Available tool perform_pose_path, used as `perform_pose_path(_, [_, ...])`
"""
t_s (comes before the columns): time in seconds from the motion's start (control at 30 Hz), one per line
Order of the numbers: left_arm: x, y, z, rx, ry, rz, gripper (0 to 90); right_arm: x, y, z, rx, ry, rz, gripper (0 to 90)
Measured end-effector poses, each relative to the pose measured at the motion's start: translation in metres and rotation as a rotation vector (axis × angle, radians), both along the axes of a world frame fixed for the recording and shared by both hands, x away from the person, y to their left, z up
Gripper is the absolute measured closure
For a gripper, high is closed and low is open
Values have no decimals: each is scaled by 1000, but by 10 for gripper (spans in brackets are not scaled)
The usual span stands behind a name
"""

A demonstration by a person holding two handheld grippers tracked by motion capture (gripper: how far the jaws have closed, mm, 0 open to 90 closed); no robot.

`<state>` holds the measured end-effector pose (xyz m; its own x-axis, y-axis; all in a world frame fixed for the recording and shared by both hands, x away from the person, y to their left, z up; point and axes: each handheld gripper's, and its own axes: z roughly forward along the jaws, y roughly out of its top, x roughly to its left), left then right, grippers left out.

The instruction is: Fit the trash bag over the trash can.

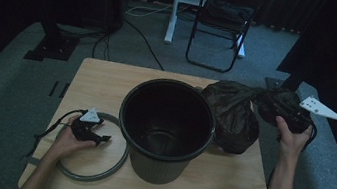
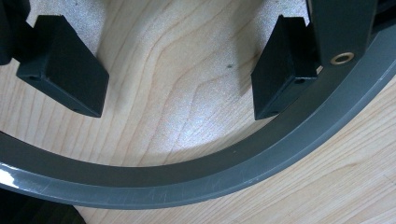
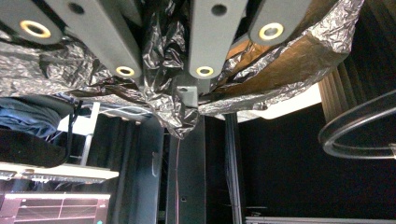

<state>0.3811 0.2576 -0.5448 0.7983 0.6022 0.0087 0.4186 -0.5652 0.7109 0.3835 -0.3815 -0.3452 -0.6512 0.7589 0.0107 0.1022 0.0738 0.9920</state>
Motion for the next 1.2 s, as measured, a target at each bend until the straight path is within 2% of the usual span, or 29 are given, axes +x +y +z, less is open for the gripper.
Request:
perform_pose_path(0.97, [0, 0, 0, 0, 0, 0, 194, -16, -14, 35, 14, -94, -56, 871])
perform_pose_path(1.2, [0, 0, 0, 0, 0, 0, 193, -19, -17, 43, 33, -112, -62, 871])
